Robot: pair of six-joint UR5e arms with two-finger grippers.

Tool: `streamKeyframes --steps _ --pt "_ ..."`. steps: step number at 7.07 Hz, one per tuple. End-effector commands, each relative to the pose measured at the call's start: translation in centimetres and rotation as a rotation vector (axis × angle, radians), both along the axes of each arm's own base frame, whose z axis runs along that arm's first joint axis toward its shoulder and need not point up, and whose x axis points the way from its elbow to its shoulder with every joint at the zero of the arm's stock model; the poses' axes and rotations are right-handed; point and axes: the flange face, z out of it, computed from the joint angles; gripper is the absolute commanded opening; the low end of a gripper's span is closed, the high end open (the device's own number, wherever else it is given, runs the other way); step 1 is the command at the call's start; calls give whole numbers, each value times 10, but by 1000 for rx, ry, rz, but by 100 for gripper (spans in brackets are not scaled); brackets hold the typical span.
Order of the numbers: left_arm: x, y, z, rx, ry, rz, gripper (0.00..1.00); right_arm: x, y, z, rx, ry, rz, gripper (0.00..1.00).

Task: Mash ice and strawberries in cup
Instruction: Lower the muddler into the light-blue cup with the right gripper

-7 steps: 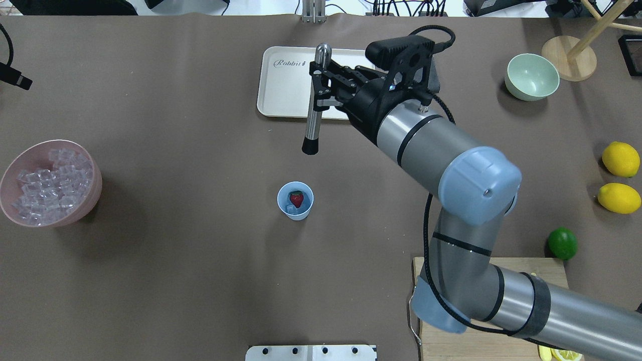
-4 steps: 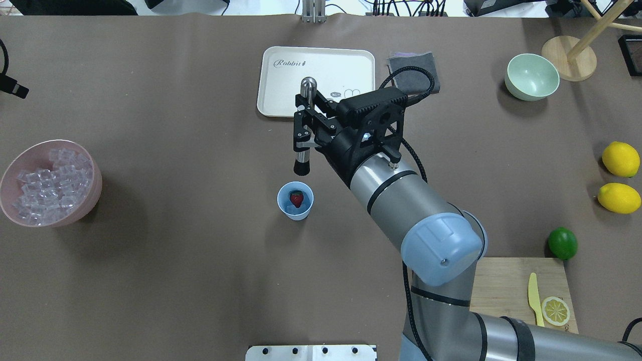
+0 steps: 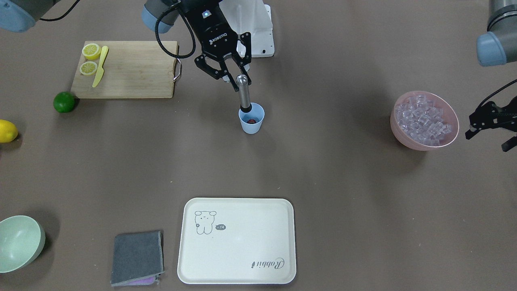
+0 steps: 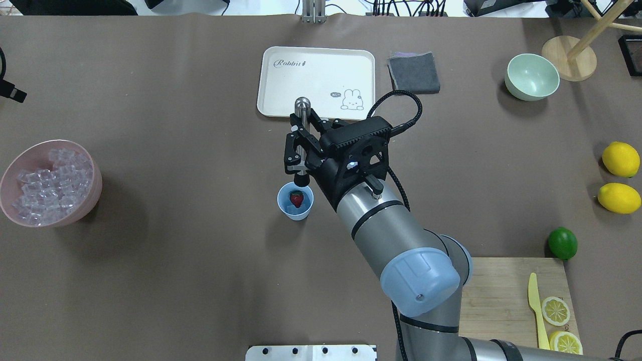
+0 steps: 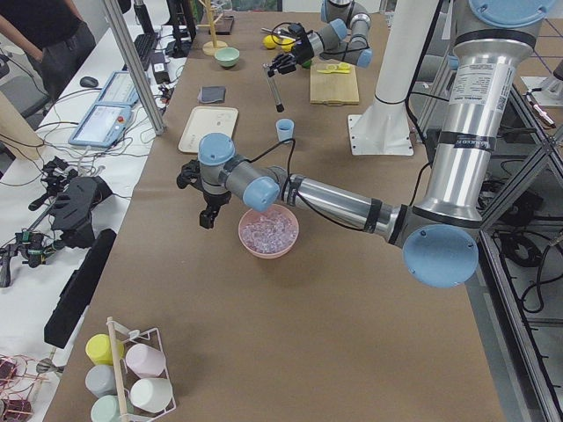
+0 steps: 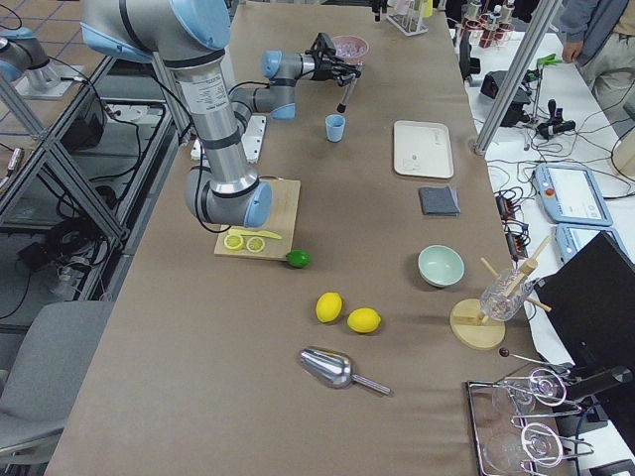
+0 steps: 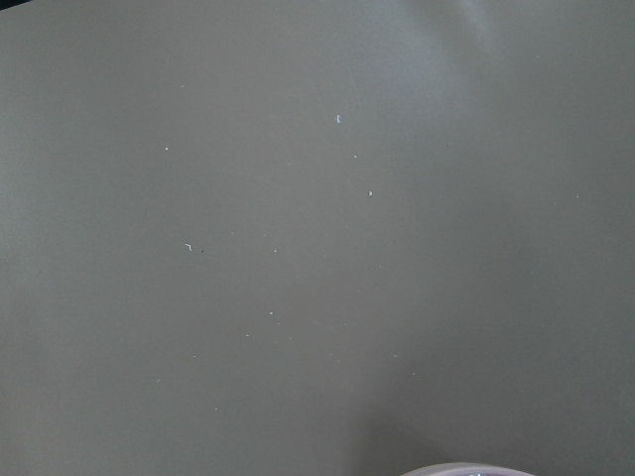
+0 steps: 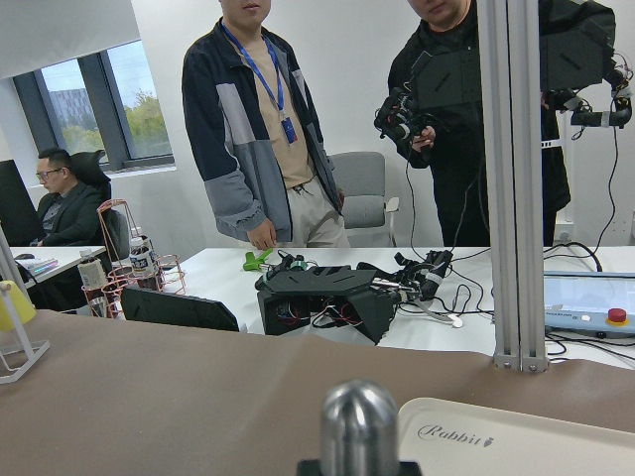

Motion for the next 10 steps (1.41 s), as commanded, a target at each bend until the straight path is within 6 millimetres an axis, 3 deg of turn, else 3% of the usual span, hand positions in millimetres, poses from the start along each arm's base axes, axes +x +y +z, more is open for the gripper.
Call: streamKeyframes --steps 1,3,10 --pt "0 0 2 -4 -1 0 97 -11 10 0 -1 8 -8 0" --pt "-1 4 6 -9 -2 0 97 -33 6 0 -6 29 -10 0" --pt "-3 10 13 -20 -7 -1 97 -59 12 18 -18 75 -30 0"
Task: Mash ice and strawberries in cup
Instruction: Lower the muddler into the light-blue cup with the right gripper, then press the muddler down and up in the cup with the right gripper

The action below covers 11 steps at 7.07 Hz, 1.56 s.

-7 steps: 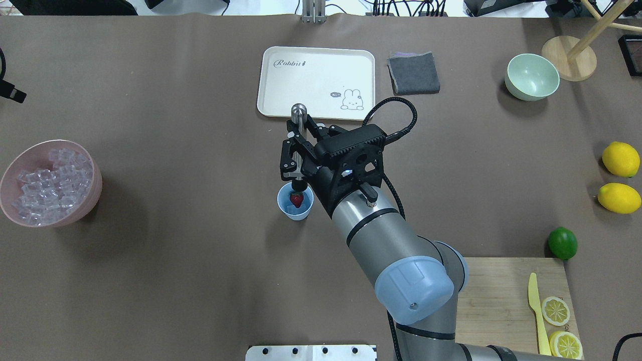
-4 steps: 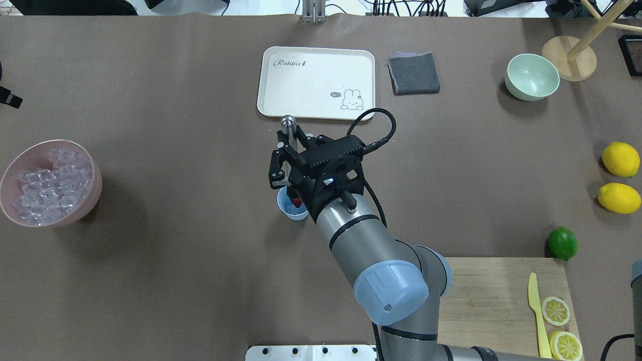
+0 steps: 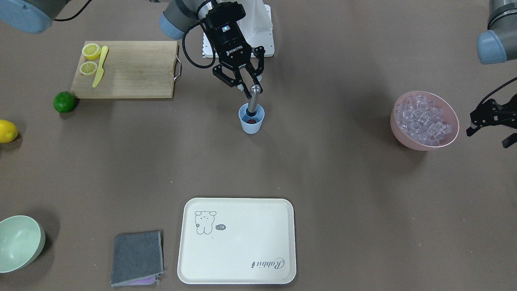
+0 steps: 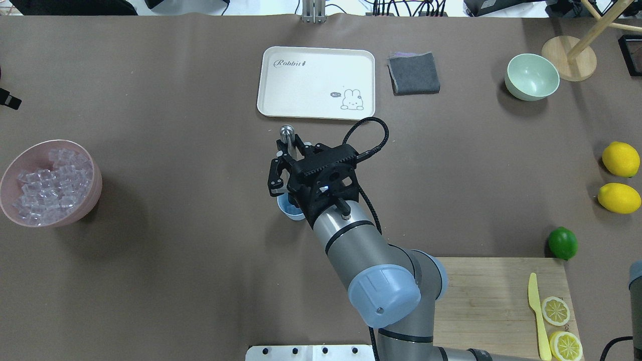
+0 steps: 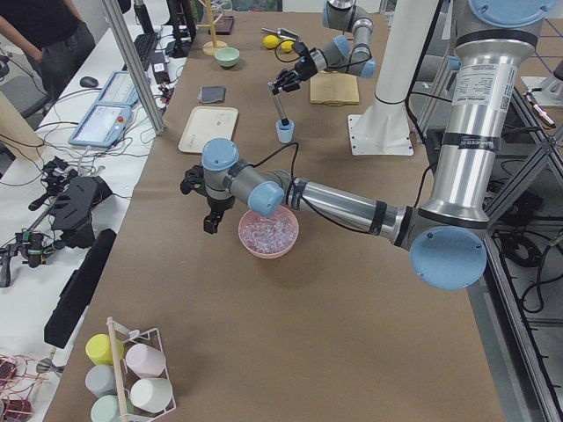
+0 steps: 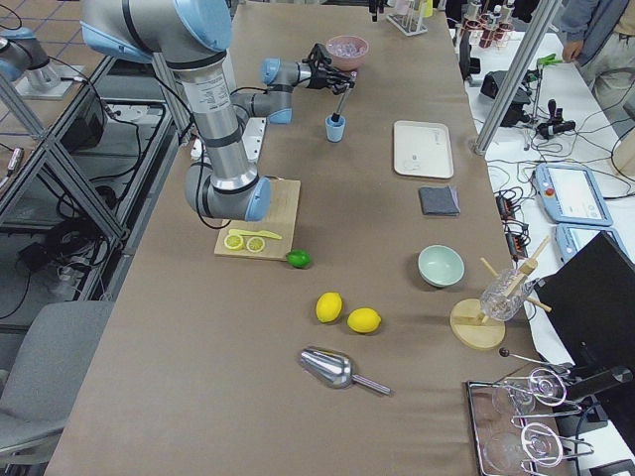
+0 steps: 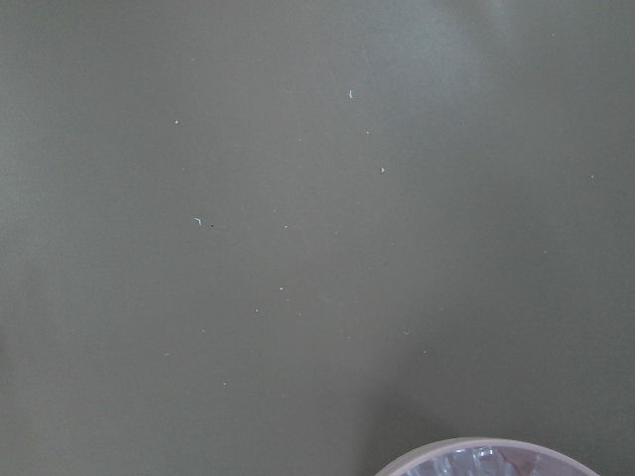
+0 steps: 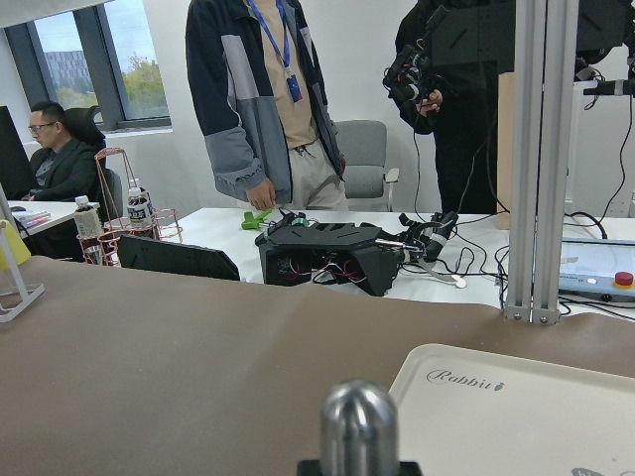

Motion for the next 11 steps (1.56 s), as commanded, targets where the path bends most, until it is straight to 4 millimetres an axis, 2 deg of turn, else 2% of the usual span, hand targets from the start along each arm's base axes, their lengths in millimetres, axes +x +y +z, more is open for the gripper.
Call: streamKeyframes --steps 1,4,6,7,8,11 --pt "0 0 1 -2 -1 0 97 -6 4 3 -3 8 -9 0" --pt "0 0 2 -2 -3 -2 97 -17 2 11 -8 29 -19 0" --pt "0 -1 3 -3 -4 -1 97 -15 3 7 -5 21 -20 0" --pt "0 0 1 0 -2 0 97 -7 5 -16 6 -26 -35 0" --pt "-2 0 -1 2 0 -2 97 -4 5 -15 8 -24 -38 0" --pt "-5 0 0 1 1 -7 97 25 2 -34 59 -23 -17 0"
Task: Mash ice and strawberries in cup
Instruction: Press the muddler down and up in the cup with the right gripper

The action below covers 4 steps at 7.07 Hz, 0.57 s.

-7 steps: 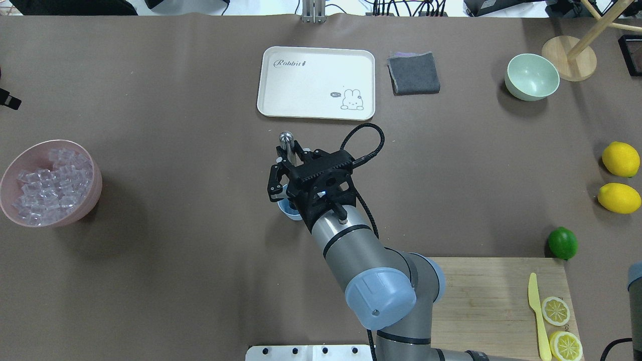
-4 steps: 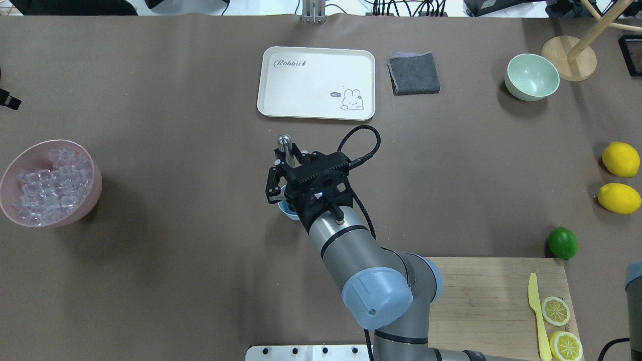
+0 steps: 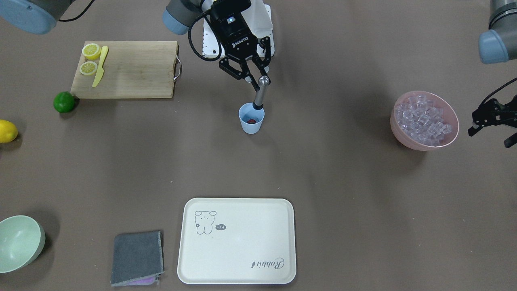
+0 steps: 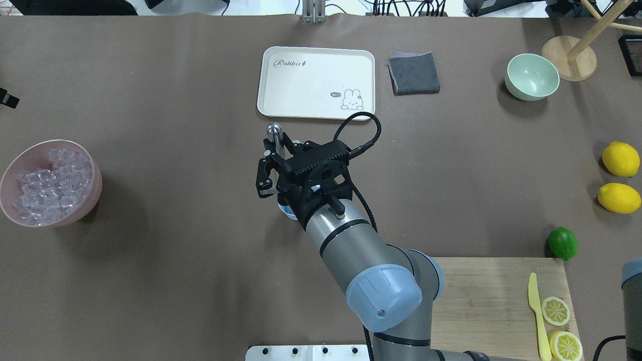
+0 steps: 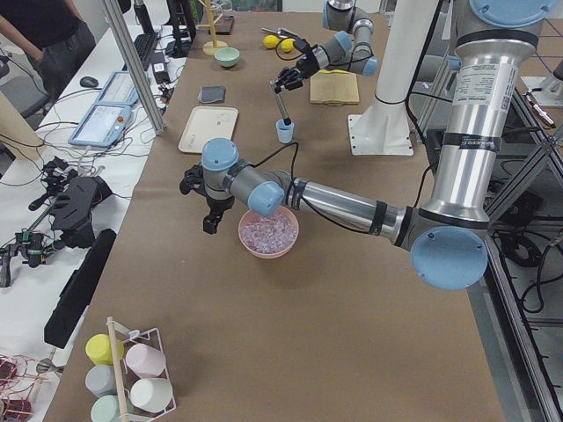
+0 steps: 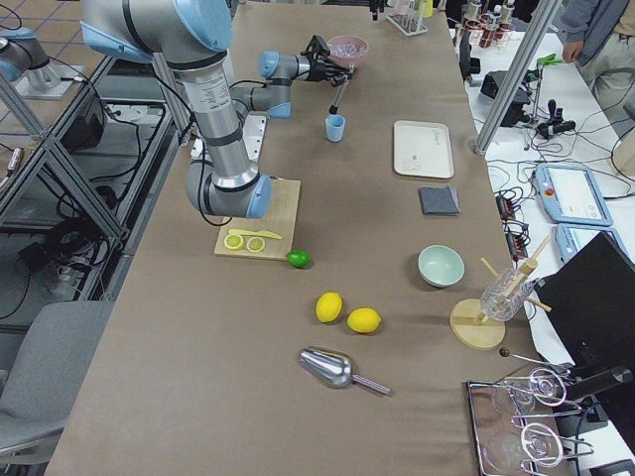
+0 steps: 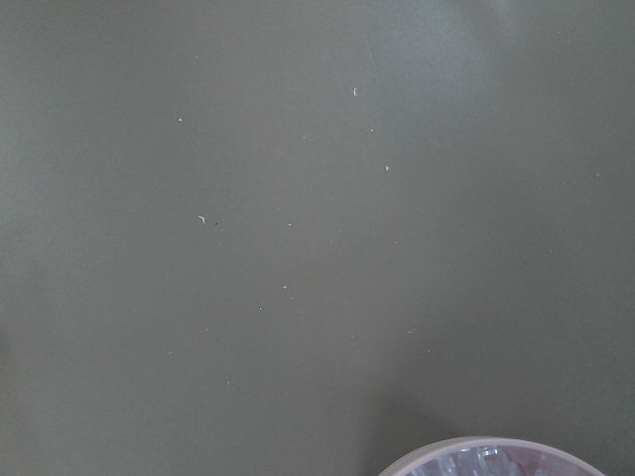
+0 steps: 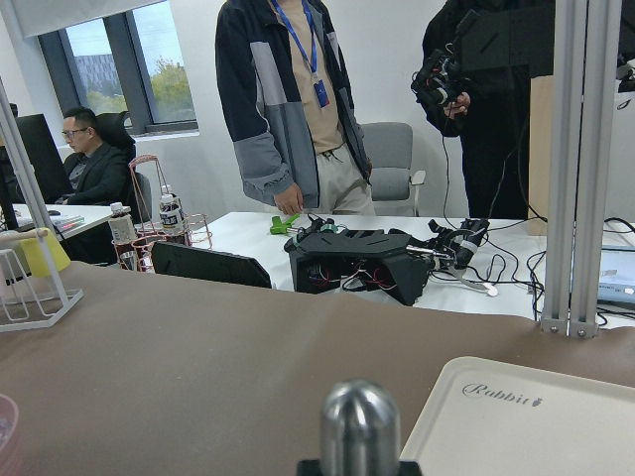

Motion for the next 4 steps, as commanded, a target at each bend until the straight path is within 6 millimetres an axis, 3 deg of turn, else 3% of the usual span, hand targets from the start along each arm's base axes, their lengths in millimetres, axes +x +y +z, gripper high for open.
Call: streamKeyframes --steps 1,4 --pt "-1 0 0 0 0 -1 97 16 -13 -6 21 7 24 0" --pt "-1 0 2 -3 -2 -1 97 5 -23 5 12 35 14 0"
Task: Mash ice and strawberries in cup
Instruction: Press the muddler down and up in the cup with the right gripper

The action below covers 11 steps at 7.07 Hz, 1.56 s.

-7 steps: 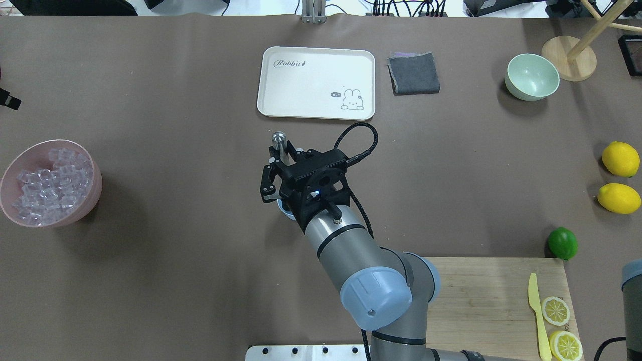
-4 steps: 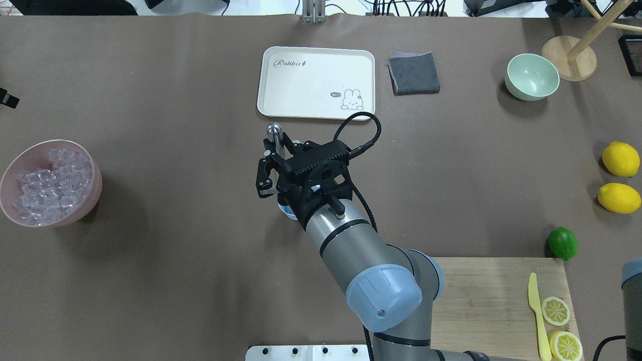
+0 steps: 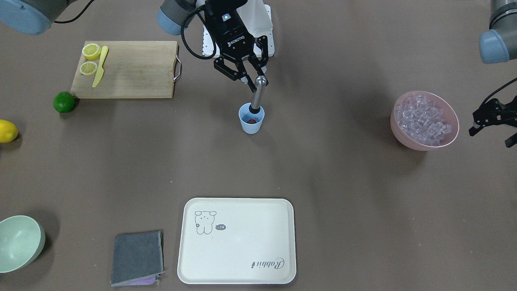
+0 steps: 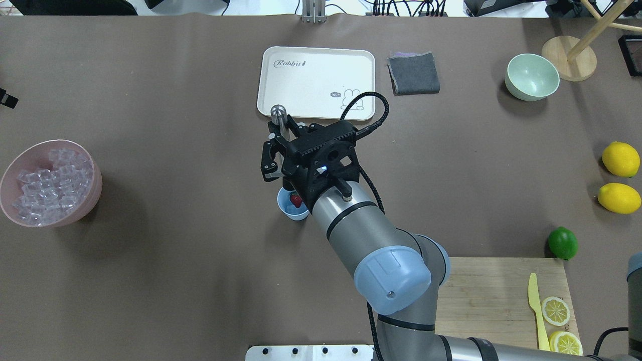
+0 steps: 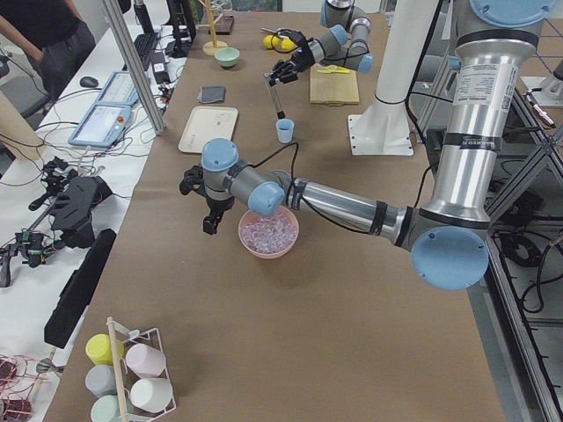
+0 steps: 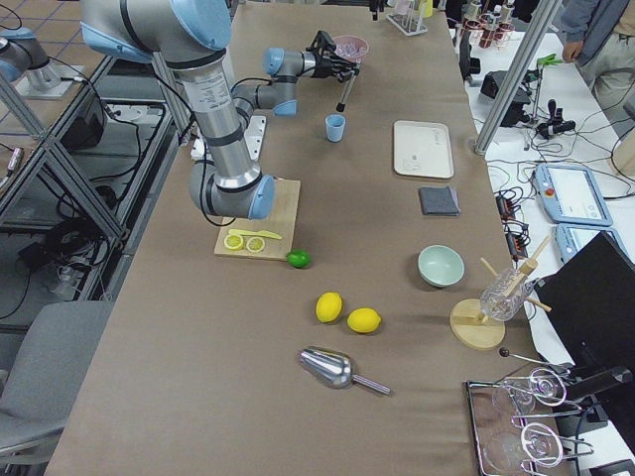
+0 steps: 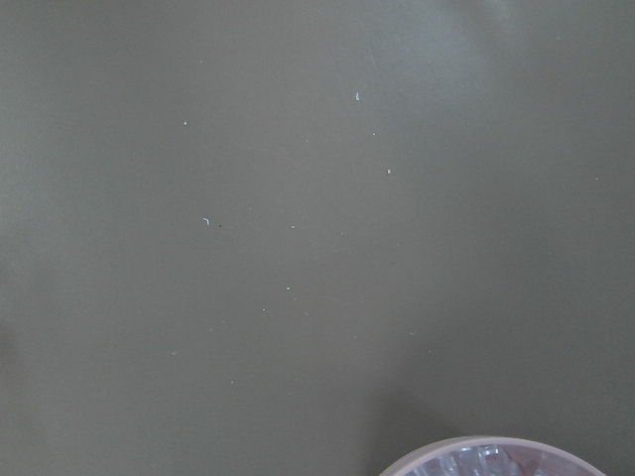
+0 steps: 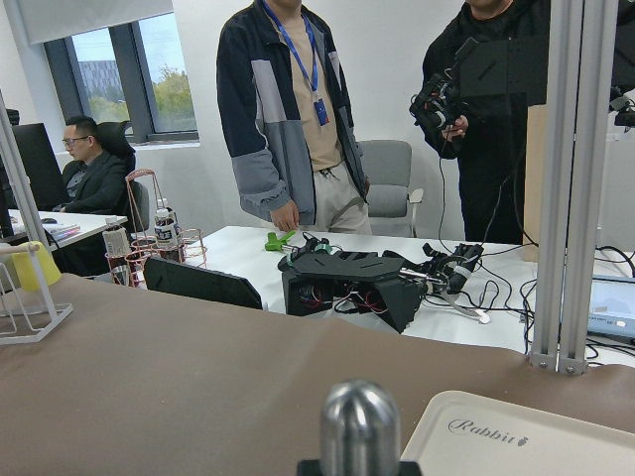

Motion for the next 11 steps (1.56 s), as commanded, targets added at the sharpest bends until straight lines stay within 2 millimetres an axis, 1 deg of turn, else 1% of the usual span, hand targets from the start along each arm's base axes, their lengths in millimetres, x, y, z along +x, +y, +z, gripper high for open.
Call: streamKeyframes --steps 1,3,4,6,8,9,10,11 --pt "0 0 1 -4 -2 -1 97 -16 -5 13 -12 32 -3 0" --pt "0 -1 2 -2 -4 -1 97 -16 -5 10 -11 23 -5 0" --pt "0 -1 0 -1 -1 -1 97 -18 -5 15 -14 34 -5 0" --pt "0 -1 0 0 -1 -2 97 -31 -8 30 -23 58 -7 0" --pt "1 -2 1 -2 -2 1 97 -38 4 31 -19 46 -27 0" --pt "1 -3 0 -1 -1 1 97 -43 8 37 -19 48 -34 0" --pt "2 -3 0 1 -2 0 97 -53 6 47 -22 58 -33 0" --pt "3 -4 1 0 -3 3 97 -55 5 52 -19 43 -30 0"
